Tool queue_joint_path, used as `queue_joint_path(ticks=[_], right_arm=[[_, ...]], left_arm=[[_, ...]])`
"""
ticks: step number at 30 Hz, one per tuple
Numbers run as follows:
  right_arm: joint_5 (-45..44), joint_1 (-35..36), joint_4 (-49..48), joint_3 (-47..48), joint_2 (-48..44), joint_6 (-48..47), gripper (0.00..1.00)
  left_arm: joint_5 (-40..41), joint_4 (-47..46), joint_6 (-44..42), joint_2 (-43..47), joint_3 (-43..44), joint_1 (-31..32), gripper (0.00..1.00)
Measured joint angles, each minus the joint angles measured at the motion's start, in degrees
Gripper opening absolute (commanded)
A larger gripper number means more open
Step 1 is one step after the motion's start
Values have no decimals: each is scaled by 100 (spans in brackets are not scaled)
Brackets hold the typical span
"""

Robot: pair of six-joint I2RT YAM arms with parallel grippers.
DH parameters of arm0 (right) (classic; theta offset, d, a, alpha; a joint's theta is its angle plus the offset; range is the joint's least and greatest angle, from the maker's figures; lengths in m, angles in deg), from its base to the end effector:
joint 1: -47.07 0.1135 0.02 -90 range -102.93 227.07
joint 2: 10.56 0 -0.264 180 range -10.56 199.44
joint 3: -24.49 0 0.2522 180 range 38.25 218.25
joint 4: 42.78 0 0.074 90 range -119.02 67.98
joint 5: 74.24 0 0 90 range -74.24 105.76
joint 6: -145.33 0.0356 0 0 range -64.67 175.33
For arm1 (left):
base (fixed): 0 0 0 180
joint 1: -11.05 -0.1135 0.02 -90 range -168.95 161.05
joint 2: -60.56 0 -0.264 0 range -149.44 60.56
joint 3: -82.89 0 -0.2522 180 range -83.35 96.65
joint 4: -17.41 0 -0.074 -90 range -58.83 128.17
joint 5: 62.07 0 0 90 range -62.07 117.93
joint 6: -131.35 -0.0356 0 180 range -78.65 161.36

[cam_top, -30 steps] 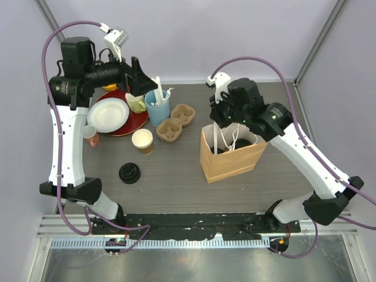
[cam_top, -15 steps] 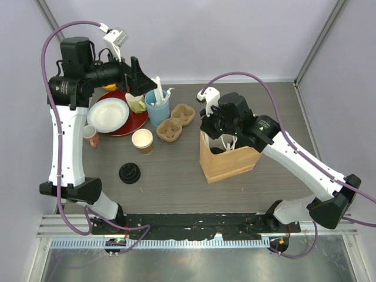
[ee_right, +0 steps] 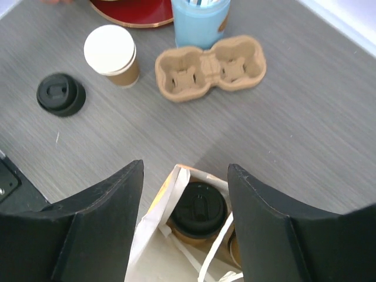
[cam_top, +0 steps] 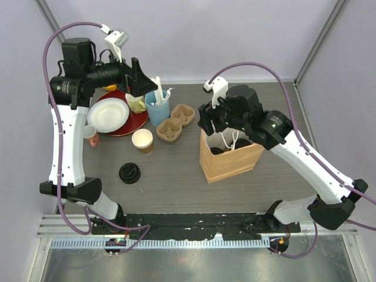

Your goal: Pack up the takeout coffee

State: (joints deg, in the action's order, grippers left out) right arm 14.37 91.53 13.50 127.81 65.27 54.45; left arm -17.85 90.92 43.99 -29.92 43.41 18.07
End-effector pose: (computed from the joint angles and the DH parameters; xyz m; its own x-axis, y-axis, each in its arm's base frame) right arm 0.1970 0.1921 0.4331 -0.3332 -0.3485 -0.8761 -0.6902 0.7232 -0.0251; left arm 0.2697 -0.0589 0.5314 -0.4288 0.0204 -0.9031 0.7187 0.6134 -0.3274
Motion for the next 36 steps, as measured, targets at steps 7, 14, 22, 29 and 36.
queue_joint_path(ticks=[7,14,22,29,36], right_arm=[[-264,-168,-142,638,81,437,74],[-503,-1226,-199,1268,708,1368,84],[-662,-3501,-282,815,1064,2083,84],[-793,-5318,-1080,-1344,251,2354,84],[-903,-5727,-2118,-3185,-817,2374,84]], left_arm=[[-37,0,2,0,-57,0,100],[463,-33,44,17,-304,-4,100],[2146,-122,374,155,-1377,-575,100],[2212,-476,411,551,-2765,-1561,100],[1982,-1567,9,826,-4107,-1921,100]])
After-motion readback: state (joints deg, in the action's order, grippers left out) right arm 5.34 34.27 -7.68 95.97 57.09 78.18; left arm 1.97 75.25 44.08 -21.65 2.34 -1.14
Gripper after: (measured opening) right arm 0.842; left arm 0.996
